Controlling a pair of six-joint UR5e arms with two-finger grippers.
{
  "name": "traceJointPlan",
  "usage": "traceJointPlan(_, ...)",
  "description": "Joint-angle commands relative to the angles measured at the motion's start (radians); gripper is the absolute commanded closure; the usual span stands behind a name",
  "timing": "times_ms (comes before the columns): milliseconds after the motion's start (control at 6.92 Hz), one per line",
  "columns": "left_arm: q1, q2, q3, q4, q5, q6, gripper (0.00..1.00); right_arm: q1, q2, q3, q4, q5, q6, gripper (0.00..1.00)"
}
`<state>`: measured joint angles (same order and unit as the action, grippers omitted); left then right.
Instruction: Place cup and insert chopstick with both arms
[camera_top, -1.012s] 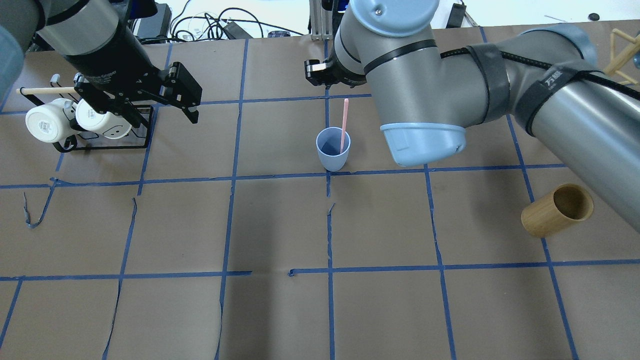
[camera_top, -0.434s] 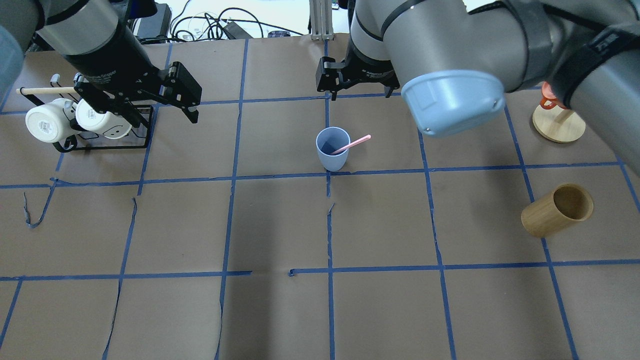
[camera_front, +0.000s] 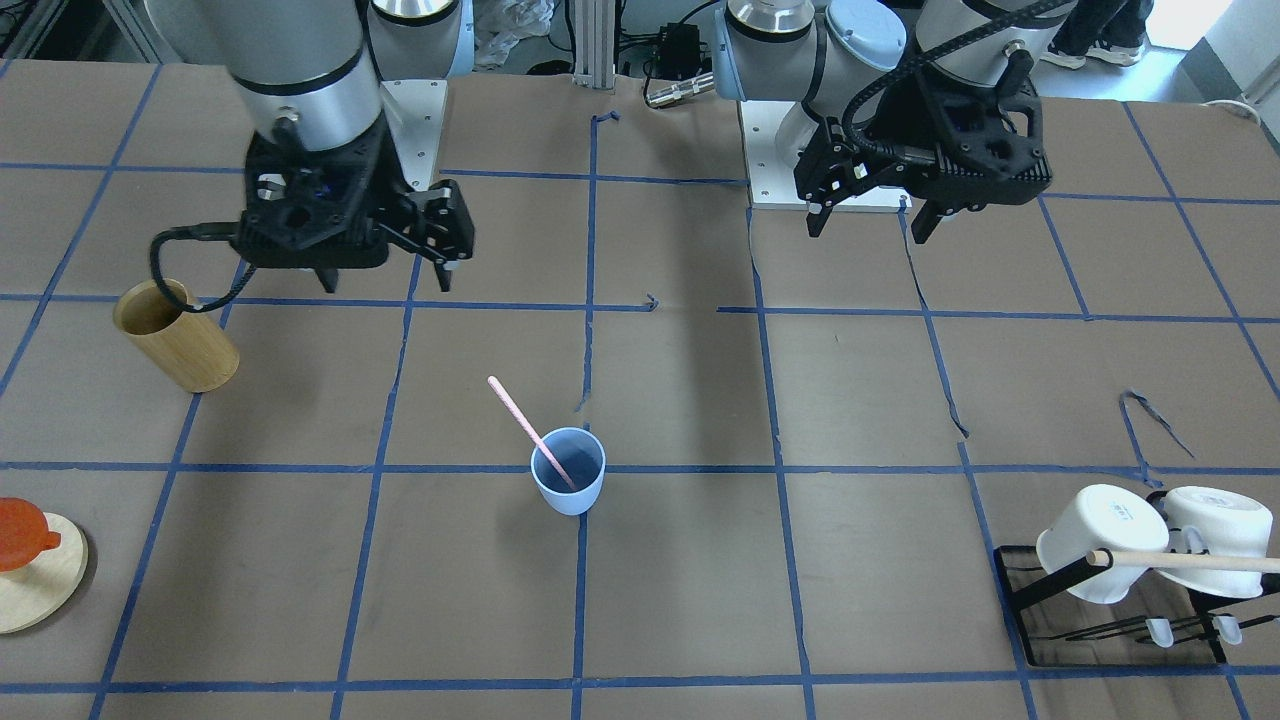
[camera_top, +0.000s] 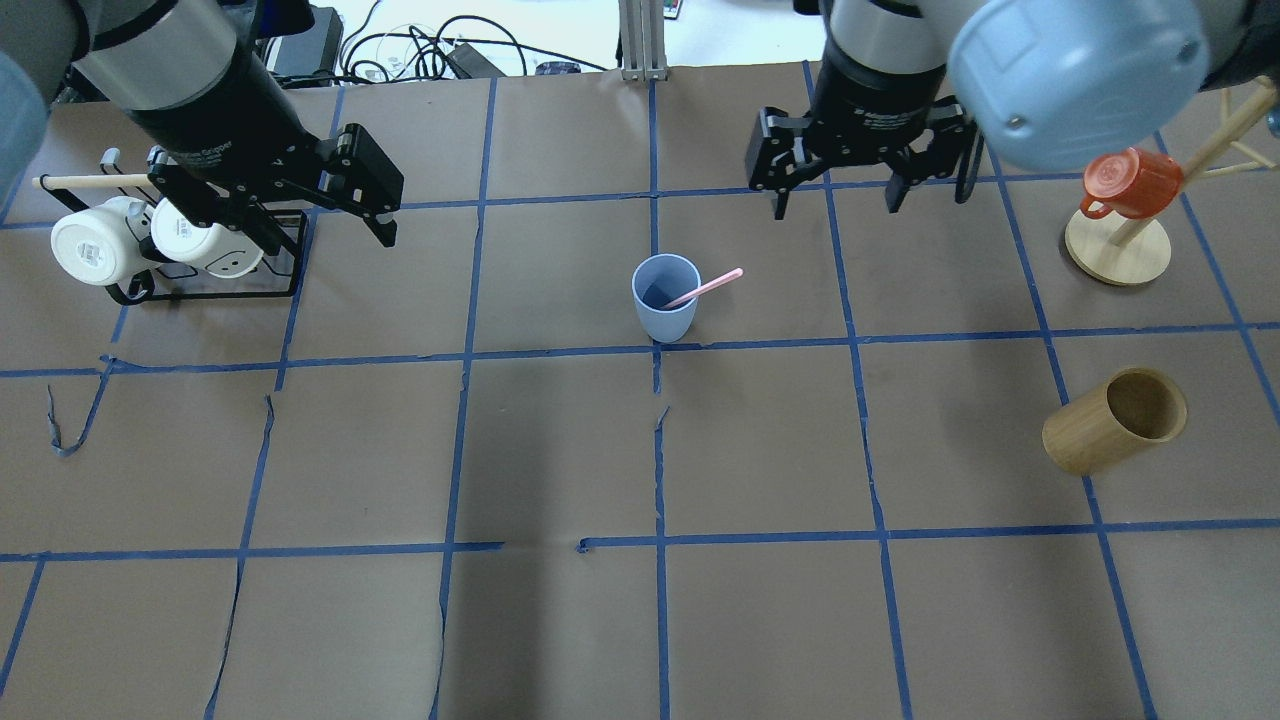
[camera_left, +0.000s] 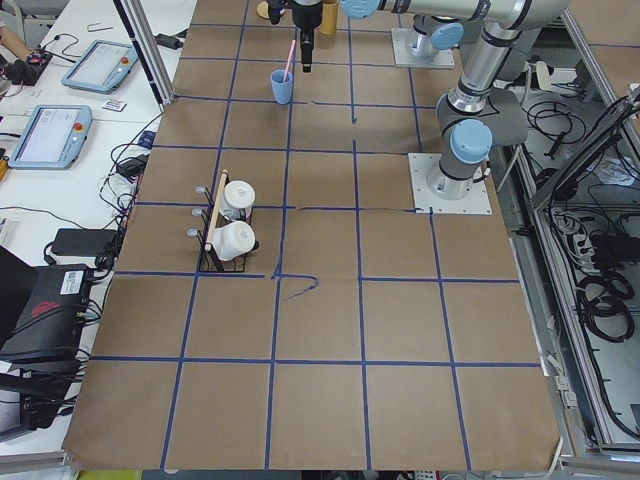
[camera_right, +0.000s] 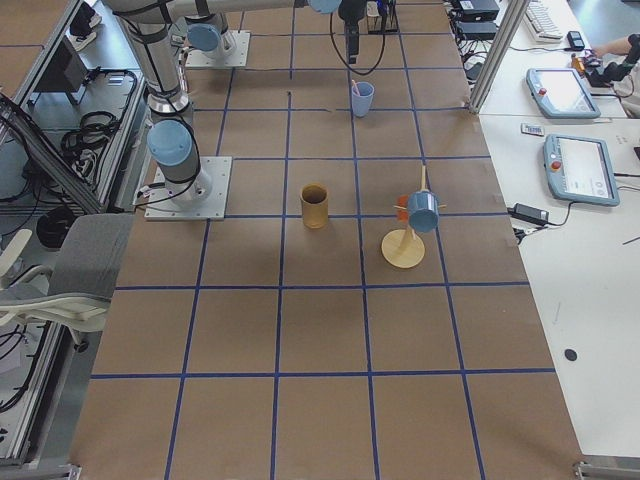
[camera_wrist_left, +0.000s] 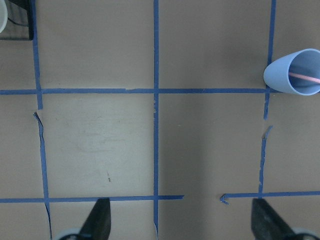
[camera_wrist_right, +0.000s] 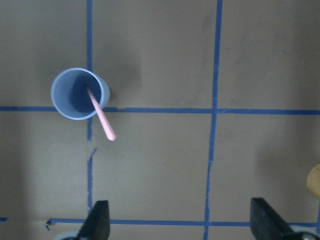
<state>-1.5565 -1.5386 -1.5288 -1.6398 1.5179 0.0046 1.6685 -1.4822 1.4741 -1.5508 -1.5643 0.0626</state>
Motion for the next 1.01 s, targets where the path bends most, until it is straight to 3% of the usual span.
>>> traceJointPlan(0,0.001,-0.002,-0.001,0.000,0.001,0.000,0.00,-0.160,-0.033,0.003,0.162,-0.003,-0.153,0.00)
traceJointPlan(145,0.001,0.000,-0.001,0.000,-0.001,0.000,0.00,-0.170,-0.068,0.006,0.210,-0.007,-0.153,0.00)
traceJointPlan(867,0.001,-0.002,-0.001,0.000,-0.001,0.000,0.00,-0.173,-0.076,0.025,0.212,-0.005,-0.173,0.00)
